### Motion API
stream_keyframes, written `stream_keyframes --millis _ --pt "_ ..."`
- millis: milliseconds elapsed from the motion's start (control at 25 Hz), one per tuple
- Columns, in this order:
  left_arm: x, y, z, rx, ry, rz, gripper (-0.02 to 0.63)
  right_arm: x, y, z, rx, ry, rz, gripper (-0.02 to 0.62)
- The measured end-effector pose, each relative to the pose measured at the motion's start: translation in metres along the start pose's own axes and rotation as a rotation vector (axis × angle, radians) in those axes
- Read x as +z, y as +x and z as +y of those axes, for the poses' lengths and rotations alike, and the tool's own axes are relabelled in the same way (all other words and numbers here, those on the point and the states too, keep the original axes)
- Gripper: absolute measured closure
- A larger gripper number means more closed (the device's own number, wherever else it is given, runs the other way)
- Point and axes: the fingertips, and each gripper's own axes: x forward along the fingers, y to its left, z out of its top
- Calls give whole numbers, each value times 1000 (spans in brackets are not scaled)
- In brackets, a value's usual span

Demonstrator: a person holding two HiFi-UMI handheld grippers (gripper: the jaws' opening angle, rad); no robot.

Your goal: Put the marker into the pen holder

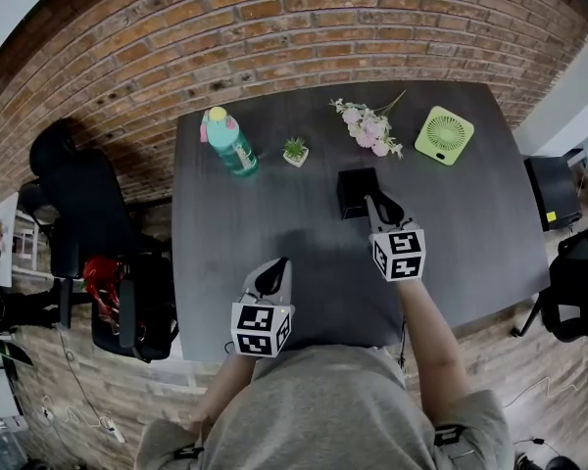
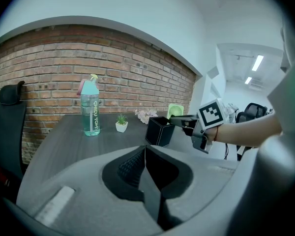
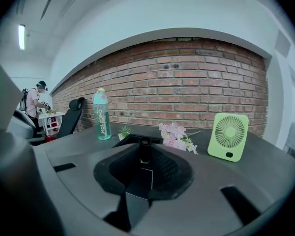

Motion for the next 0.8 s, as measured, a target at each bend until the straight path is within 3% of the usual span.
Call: stream_keyframes --millis 800 --pt "1 -2 -11 -16 11 -9 588 -4 1 -1 11 -19 -4 526"
